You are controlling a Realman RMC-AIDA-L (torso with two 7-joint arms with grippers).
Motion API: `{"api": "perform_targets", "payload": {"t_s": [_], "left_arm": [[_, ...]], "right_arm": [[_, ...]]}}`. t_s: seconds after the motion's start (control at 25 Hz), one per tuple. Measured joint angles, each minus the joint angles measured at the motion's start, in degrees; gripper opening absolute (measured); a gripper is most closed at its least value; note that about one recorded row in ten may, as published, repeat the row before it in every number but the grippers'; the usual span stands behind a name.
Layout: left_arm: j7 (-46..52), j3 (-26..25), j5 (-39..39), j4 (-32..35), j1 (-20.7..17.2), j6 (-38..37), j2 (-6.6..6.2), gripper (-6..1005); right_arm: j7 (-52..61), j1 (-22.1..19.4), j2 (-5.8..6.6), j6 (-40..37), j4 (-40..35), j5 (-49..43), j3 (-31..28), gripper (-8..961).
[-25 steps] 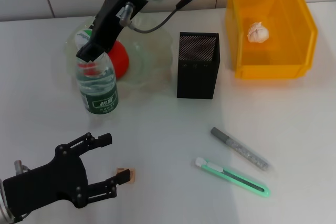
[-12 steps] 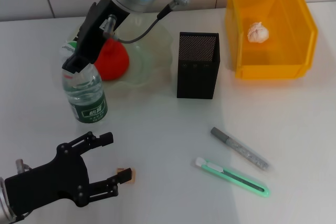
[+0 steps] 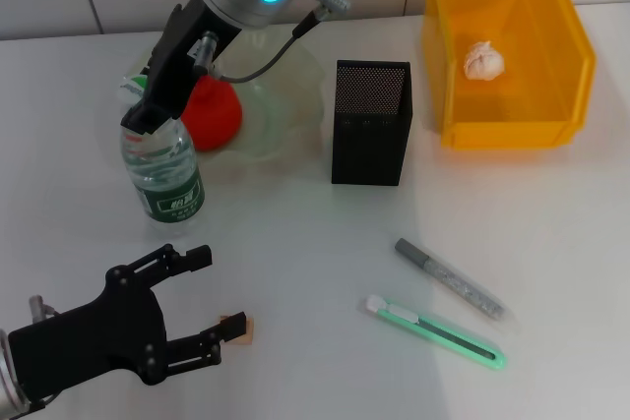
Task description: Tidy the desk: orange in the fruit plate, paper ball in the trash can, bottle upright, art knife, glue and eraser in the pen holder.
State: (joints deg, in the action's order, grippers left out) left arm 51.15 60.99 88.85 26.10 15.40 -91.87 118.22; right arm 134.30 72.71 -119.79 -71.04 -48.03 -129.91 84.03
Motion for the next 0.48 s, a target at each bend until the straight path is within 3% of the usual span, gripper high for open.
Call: {"api": "perform_targets", "payload": {"t_s": [0.16, 0.48], "left_arm": [[0.0, 0.0, -0.1, 0.0, 0.1, 0.1, -0.02, 862], [0.0, 0.0, -0.3, 0.0, 0.3, 0.4, -0.1, 862]], "right_arm": [[0.1, -1.5, 0.09, 0.1, -1.9, -0.1, 0.0, 443], [0.4, -4.2, 0.29, -0.3, -6.9, 0.1, -0.4, 555]]}}
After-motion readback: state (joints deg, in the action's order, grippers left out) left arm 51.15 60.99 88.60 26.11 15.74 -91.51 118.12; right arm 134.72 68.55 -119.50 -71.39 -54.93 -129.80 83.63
